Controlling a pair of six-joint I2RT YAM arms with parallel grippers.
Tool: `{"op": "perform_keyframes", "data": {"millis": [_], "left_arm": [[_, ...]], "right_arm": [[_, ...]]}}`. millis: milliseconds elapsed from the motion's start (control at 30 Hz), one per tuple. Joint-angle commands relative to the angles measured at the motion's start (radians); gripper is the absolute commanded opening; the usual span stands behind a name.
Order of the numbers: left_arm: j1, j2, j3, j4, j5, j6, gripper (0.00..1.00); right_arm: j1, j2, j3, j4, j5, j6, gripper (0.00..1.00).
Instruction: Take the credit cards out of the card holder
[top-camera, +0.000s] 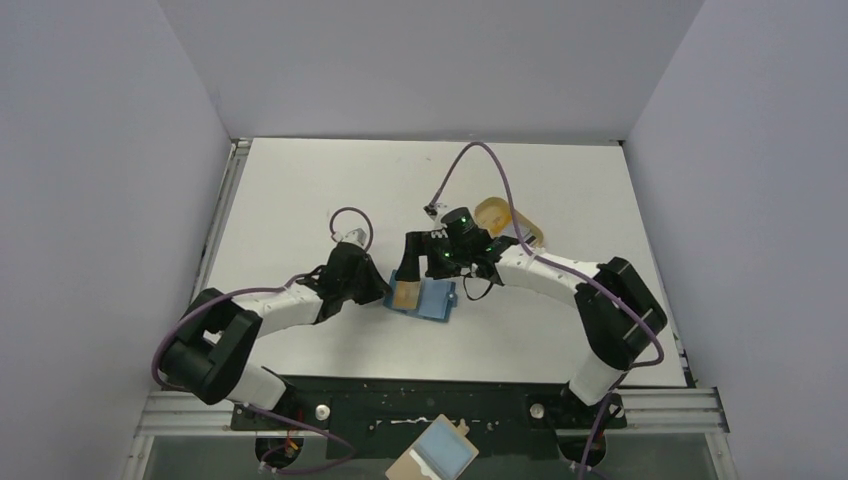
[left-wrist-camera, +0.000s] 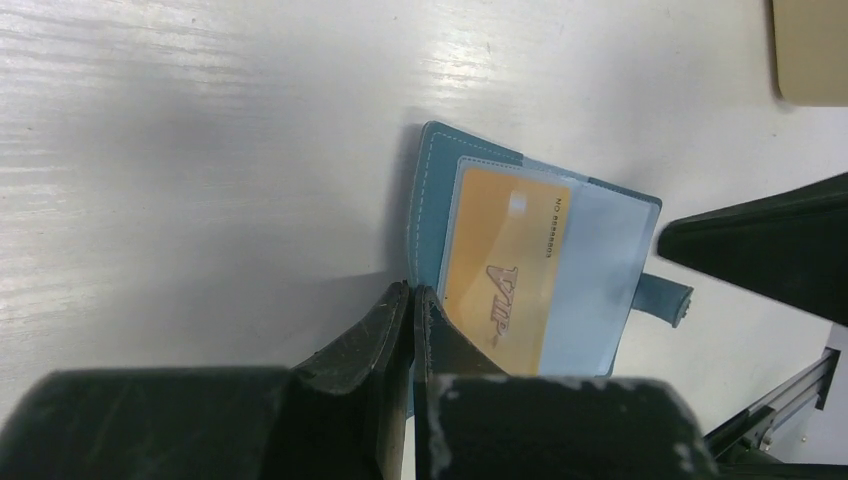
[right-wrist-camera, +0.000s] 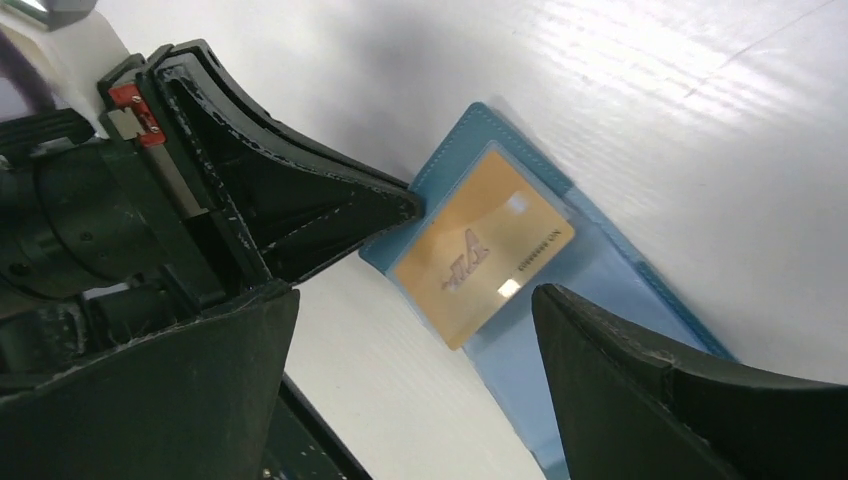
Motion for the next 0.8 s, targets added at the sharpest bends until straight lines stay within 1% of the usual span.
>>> {"op": "perform_keyframes", "data": {"millis": [0,133,333,633,700,767], "left_arm": [[0.004,0.015,-0.008,0.077,-0.002,-0.009,0.00],[0.006,0.049,-0.020,0.128,-0.004,-0.022,0.00],[0.005,0.074,-0.041,0.181,0.019,-0.040,0.00],[0.005,0.069,-0.055,0.182,0.005,-0.028,0.00],[0.005,0.078,-0.063,0.207,0.005,-0.032,0.00],[0.004,0.095,-0.073,0.236,0.006,-0.040,0.00]], "right_arm": [[0.006,0.071,-0.049,0.267,-0.145,0.186,0.90],[0.006,0.105,-0.079,0.306,-0.110,0.234,0.90],[0.006,0.083,-0.144,0.329,-0.012,0.284,0.90],[0.015,-0.014,-0.208,0.193,0.183,0.326,0.90],[0.016,-0.038,-0.240,0.211,0.194,0.343,0.90],[0.016,-0.048,-0.284,0.300,0.185,0.374,0.90]]}}
